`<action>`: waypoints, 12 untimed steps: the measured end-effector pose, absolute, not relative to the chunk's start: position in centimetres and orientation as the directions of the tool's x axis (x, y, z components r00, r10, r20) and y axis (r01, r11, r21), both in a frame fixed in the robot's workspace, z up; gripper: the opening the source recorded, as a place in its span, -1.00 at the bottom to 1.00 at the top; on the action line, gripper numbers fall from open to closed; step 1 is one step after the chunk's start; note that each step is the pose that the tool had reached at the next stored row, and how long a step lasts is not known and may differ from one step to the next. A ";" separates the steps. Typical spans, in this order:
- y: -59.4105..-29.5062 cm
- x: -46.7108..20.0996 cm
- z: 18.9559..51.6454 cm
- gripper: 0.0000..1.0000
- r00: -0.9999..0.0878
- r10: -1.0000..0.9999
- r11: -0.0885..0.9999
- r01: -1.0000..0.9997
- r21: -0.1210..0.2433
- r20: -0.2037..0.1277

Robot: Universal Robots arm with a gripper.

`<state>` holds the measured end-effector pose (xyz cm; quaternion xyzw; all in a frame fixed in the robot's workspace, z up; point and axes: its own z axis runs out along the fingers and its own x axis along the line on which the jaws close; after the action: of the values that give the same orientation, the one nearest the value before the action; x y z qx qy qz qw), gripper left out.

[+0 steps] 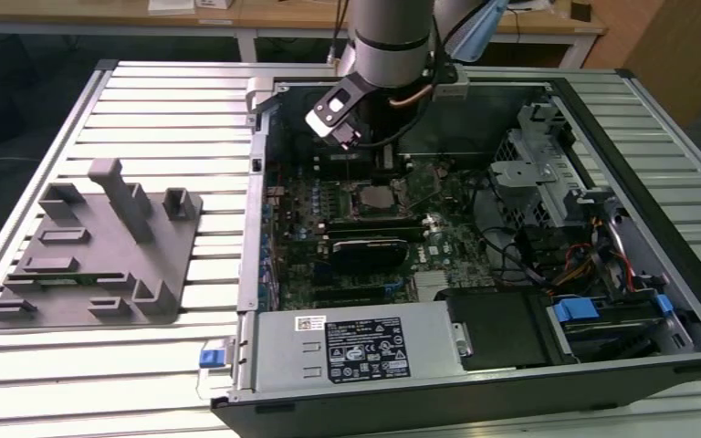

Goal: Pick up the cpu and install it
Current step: 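Place the cpu into insertion slot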

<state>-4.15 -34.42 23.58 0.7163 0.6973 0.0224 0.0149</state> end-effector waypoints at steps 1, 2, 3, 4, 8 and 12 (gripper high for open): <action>-34.4 -4.1 23.9 -0.79 0.027 1.000 -0.027 0.998 0.053 0.011; -34.4 -4.1 24.2 -0.79 0.026 1.000 -0.027 0.998 0.052 0.011; -34.4 -4.1 24.5 -0.79 0.027 1.000 -0.027 0.998 0.053 0.011; -34.4 -4.2 24.8 -0.79 0.027 1.000 -0.027 0.998 0.052 0.011; -34.4 -4.1 26.0 -0.79 0.026 1.000 -0.027 0.998 0.053 0.011; -34.4 -4.1 27.3 -0.79 0.026 1.000 -0.027 0.998 0.053 0.011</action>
<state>-4.15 -34.41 27.32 0.7162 0.6973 0.0224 0.0149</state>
